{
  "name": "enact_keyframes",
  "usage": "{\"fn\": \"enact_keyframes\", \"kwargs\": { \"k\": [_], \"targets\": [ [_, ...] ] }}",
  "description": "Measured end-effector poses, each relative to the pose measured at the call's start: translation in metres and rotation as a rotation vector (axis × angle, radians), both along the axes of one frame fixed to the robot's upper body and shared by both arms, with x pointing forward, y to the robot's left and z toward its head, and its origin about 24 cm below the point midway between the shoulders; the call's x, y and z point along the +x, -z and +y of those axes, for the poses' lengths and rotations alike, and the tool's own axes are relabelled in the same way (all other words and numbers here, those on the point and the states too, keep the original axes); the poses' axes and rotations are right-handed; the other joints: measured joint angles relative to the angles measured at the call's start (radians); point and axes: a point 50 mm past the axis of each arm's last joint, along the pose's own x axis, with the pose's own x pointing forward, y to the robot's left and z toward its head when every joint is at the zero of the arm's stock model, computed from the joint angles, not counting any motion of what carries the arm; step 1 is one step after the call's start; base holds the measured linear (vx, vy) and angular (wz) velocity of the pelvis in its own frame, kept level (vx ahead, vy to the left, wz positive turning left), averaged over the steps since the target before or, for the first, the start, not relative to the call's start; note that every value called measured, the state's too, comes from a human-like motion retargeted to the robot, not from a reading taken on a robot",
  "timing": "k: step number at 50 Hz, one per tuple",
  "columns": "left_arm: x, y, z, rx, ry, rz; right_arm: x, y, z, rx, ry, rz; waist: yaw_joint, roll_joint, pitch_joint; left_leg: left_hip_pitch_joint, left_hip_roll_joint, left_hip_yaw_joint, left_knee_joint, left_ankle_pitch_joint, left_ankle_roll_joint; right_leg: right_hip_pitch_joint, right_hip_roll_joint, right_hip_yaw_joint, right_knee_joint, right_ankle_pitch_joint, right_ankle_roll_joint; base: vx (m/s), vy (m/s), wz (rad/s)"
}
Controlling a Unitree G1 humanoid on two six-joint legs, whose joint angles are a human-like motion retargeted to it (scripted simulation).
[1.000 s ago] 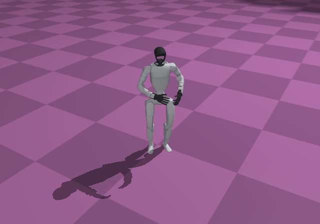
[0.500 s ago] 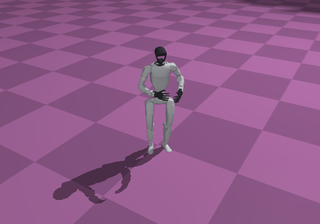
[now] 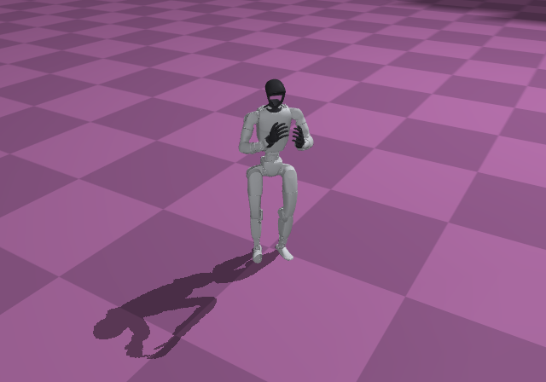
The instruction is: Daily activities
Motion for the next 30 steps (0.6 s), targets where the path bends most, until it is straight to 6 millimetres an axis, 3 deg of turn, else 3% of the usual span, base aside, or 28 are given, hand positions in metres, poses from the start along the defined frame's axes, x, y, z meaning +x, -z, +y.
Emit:
{"fn": "enact_keyframes", "kwargs": {
  "k": [12,30],
  "targets": [
    [0.001,-0.024,-0.024,-0.046,0.106,-0.055,-0.006,-0.018,0.004,-0.014,-0.02,-0.091,0.001,0.0,0.024,-0.091,-0.003,-0.005,-0.017,0.037,-0.002,-0.098,-0.004,-0.006,0.012,0.018,-0.012,0.0,0.0,0.01],
    [-0.003,-0.035,-0.025,-0.022,0.146,-0.103,-0.013,-0.024,0.002,-0.024,-0.077,-0.1,0.0,0.011,0.02,-0.173,-0.008,0.0,-0.085,0.101,-0.012,-0.187,0.0,-0.023,-0.027,0.057,-0.021,0.0,0.0,0.0]
  ]
}}
